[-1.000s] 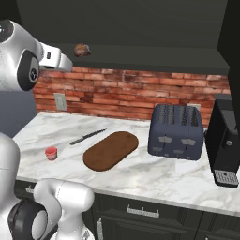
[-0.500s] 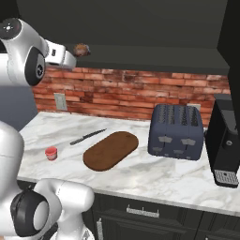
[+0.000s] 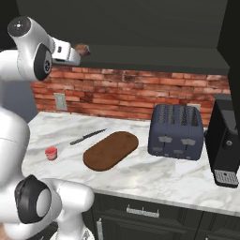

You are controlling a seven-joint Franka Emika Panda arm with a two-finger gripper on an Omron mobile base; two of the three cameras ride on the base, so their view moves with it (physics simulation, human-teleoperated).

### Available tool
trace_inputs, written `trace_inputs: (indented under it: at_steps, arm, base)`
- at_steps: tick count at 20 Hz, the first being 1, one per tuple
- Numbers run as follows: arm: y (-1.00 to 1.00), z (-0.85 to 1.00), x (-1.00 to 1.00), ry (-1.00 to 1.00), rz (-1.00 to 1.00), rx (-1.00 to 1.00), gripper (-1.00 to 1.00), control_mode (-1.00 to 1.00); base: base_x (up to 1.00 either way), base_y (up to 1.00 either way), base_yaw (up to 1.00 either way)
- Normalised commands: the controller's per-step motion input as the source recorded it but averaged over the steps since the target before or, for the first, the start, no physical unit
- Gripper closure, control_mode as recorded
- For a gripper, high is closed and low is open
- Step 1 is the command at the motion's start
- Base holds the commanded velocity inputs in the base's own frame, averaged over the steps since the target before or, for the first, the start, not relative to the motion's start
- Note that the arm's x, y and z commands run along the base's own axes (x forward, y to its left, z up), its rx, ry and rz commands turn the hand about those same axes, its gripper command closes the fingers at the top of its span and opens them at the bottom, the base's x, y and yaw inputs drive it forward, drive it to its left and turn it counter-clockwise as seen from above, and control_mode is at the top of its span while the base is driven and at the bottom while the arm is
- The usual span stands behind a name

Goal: Pick the bread, place it on the cutting board, pick the jam, place it on the counter, and close the cabinet.

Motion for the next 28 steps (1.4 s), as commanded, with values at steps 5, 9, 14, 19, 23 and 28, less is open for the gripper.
trace_inputs:
  at_steps: [5, 9, 14, 19, 23, 28]
  arm:
    - [0.0, 0.04, 0.33, 0.0, 0.0, 0.0, -1.0, -1.0]
    - [0.0, 0.03, 0.32, 0.0, 0.0, 0.0, -1.0, -1.0]
    - [0.0, 0.0, 0.35, 0.0, 0.0, 0.0, -1.0, -1.0]
    - [0.0, 0.0, 0.36, 0.0, 0.0, 0.0, -1.0, -1.0]
    - [0.0, 0.0, 0.36, 0.0, 0.0, -0.01, -1.0, -1.0]
    - [0.0, 0.0, 0.36, 0.0, 0.0, 0.0, -1.0, -1.0]
  base:
    - [0.0, 0.0, 0.0]
    - [0.0, 0.0, 0.0]
    - [0.0, 0.0, 0.0]
    - [0.0, 0.0, 0.0]
    - [0.0, 0.0, 0.0]
    - [0.0, 0.0, 0.0]
